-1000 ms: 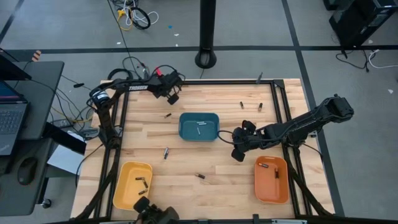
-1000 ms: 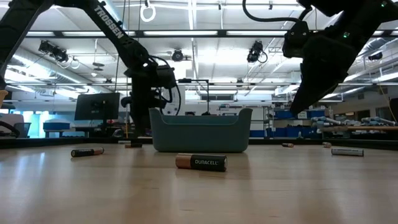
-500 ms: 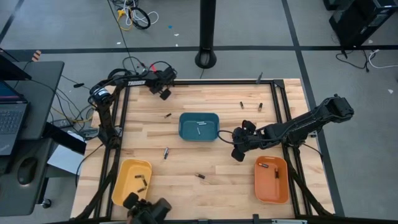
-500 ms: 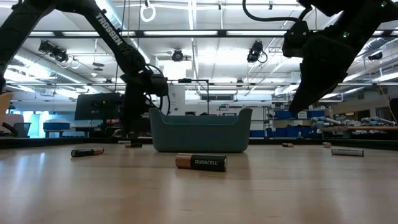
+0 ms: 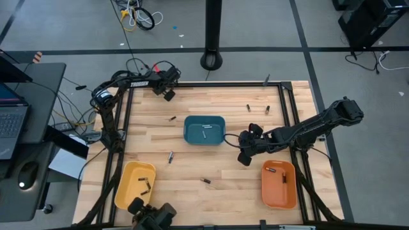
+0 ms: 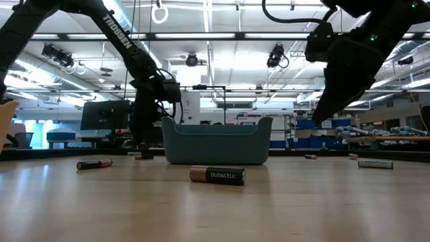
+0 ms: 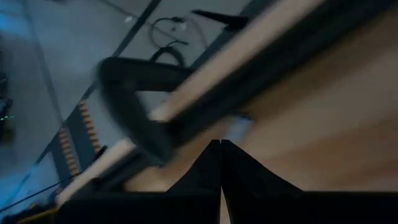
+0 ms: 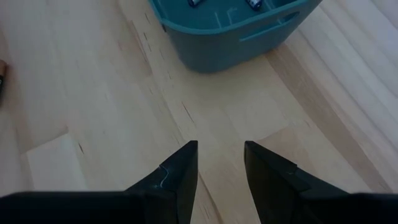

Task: Sort batteries
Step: Put the silver battery into the blue bin

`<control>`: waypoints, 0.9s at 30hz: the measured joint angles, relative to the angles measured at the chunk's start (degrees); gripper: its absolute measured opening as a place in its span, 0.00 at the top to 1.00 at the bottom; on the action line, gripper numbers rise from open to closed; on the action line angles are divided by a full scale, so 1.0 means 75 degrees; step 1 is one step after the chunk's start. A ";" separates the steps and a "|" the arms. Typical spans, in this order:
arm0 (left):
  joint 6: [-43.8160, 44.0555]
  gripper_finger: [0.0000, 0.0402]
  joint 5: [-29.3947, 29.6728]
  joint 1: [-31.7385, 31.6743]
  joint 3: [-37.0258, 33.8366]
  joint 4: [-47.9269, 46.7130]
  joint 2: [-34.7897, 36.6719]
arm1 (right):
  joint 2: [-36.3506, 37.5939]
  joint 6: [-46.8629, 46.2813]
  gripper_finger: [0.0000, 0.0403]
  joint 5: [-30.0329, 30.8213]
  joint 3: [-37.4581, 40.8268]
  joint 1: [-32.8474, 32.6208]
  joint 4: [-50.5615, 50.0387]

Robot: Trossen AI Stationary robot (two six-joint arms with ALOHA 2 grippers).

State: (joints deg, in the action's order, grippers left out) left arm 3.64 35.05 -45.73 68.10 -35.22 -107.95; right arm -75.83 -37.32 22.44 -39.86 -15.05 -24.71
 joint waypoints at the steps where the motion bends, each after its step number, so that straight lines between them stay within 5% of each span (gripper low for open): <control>1: 0.0077 0.97 -0.0114 0.0104 0.0000 -0.0027 0.0001 | 0.0000 0.0000 0.65 0.0002 0.0000 0.0000 -0.0003; 9: 0.0259 0.97 -0.0049 0.0306 0.0000 0.0230 -0.0007 | 0.0000 0.0000 0.65 0.0003 0.0000 0.0000 0.0000; 15: 0.0342 0.97 -0.0843 -0.0191 0.0000 0.0174 -0.0357 | 0.0000 -0.0010 0.65 0.0007 0.0000 -0.0089 0.0001; 27: 0.0354 0.97 0.0085 -0.0284 0.0042 0.0445 -0.0672 | 0.0003 -0.0015 0.65 0.0061 0.0000 -0.0149 0.0032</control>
State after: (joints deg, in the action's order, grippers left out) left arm 6.29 35.69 -47.86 68.41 -31.88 -112.99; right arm -75.81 -37.43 22.90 -39.86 -16.16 -24.47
